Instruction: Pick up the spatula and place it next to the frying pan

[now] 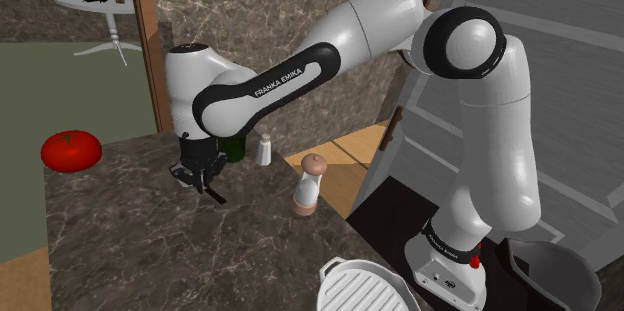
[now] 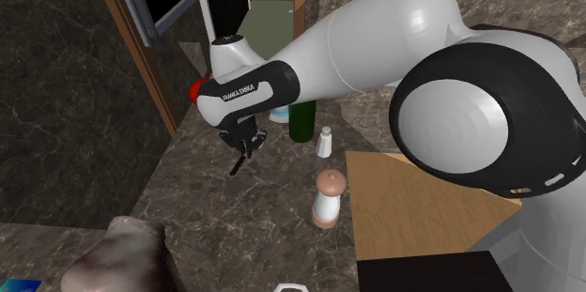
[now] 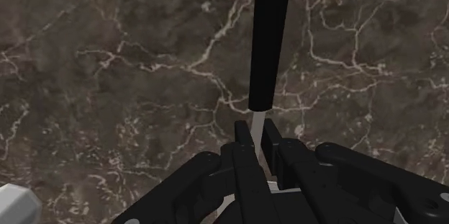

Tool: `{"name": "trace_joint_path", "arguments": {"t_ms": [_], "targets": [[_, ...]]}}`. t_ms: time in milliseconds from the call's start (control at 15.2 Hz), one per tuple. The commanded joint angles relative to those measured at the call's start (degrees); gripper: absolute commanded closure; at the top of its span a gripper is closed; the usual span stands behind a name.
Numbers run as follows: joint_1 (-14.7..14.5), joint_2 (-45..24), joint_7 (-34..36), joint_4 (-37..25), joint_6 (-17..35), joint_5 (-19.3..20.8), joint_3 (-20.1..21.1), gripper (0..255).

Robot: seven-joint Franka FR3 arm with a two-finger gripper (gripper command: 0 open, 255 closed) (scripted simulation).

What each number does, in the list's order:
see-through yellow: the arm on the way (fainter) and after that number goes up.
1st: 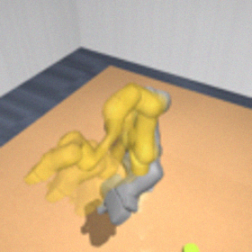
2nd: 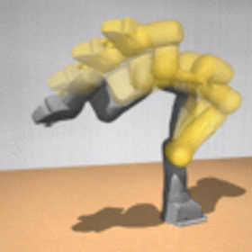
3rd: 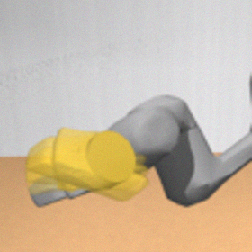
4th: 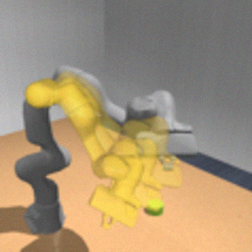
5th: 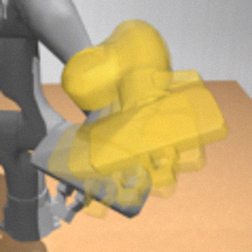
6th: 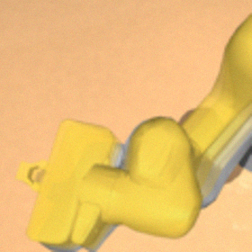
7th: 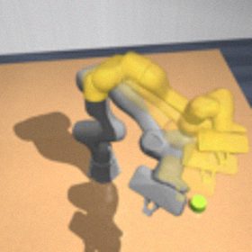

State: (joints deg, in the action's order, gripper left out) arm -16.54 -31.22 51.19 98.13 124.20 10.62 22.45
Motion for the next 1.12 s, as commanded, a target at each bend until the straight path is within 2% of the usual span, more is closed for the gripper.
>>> {"name": "trace_joint_path", "arguments": {"t_ms": [0,396,1056], "targets": [[0.3,0.9,-0.4,-0.3,-1.2,-0.4,0.2,255],[0.7,3.2,-0.8,-1.7,-4.7,-1.4,0.8,255],[-3.8,13.3,8.4,13.9,1.5,-4.3,5.4,255]]}}
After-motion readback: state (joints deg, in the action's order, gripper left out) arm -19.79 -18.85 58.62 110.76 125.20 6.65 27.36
